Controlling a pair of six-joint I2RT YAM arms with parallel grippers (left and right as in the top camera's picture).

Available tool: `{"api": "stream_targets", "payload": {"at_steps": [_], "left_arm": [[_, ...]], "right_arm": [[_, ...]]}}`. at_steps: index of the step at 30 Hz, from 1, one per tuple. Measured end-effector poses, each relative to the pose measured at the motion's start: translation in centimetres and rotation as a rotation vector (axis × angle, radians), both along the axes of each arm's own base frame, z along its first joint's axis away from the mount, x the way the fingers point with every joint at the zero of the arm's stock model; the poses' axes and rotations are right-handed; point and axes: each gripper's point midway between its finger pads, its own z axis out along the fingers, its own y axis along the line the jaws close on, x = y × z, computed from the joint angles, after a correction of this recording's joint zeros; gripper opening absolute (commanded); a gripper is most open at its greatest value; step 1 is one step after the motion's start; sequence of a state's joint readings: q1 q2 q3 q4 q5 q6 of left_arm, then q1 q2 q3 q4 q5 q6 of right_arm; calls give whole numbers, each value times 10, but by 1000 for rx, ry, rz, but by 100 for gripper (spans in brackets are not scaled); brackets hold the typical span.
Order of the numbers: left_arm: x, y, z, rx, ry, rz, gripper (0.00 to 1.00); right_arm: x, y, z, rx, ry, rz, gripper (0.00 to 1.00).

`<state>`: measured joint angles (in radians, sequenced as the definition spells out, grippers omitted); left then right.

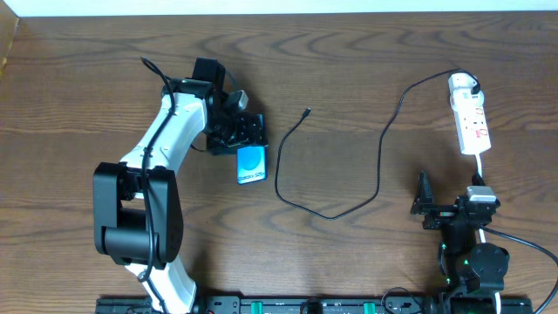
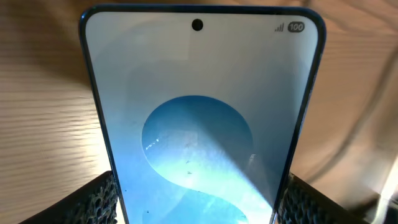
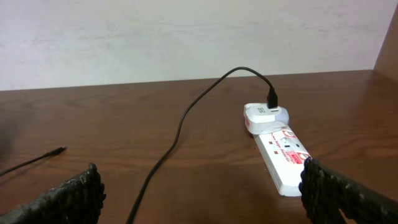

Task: Plug charger to phone and switch on socket
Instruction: 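Lift the phone upright with the left gripper and raise it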

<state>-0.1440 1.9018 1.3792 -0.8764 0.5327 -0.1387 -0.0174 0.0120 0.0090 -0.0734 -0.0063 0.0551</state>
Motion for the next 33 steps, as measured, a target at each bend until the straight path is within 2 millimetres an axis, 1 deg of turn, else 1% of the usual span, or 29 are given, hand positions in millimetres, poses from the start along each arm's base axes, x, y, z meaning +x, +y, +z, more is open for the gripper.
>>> {"api": "stream_targets", "payload": {"at_steps": [6,10,15,20,25,30,33], "left_arm": [[-5,-22,14,-153,23,-13,74],[-7,-38,28,-275,37,-24,74],[-8,-60,52,-463,39,-47,74],[-7,-76,80,-652,25,-78,74],[-11,-85,104,-799,42,-99,74],[-15,-89,121,-900,58,-112,74],[-16,-89,127,-933,69,-114,74]], "right_arm": [[0,0,0,0,0,0,99],[0,0,0,0,0,0,99],[0,0,0,0,0,0,99],[0,0,0,0,0,0,99],[0,0,0,0,0,0,99],[0,0,0,0,0,0,99],[0,0,0,0,0,0,99]]}}
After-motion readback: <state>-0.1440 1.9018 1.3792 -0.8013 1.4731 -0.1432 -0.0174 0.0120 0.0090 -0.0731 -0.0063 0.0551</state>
